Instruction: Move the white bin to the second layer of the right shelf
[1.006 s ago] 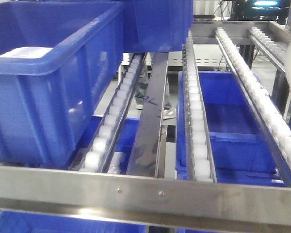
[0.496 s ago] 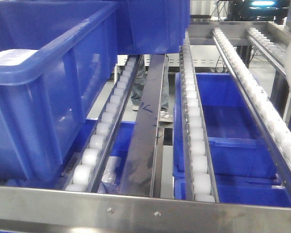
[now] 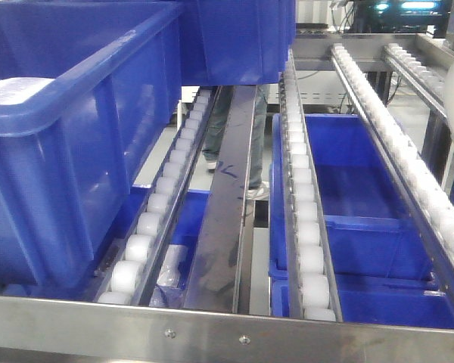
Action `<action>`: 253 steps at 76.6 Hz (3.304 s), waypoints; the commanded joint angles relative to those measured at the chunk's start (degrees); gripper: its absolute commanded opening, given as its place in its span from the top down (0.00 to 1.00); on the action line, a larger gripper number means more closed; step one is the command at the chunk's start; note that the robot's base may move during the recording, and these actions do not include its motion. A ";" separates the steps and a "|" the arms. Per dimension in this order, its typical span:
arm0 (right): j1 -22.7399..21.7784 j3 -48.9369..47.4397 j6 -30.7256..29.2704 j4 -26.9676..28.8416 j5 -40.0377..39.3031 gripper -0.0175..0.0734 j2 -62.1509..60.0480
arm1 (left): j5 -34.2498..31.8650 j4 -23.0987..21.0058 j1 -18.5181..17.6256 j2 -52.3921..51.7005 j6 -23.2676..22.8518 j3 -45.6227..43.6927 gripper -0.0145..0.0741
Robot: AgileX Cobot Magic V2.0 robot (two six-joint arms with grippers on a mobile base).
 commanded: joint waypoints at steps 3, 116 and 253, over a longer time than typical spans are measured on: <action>-0.38 -1.84 -0.15 -0.03 -5.41 0.78 0.23 | -4.91 0.00 -0.19 -0.79 -0.30 2.11 0.74; 9.32 -8.57 13.26 -5.03 -17.22 0.75 44.95 | -4.91 0.00 -0.19 -0.79 -0.30 2.11 0.74; 1.35 12.18 8.10 -8.20 -23.69 0.79 -10.73 | -4.91 0.00 -0.19 -0.79 -0.30 2.11 0.74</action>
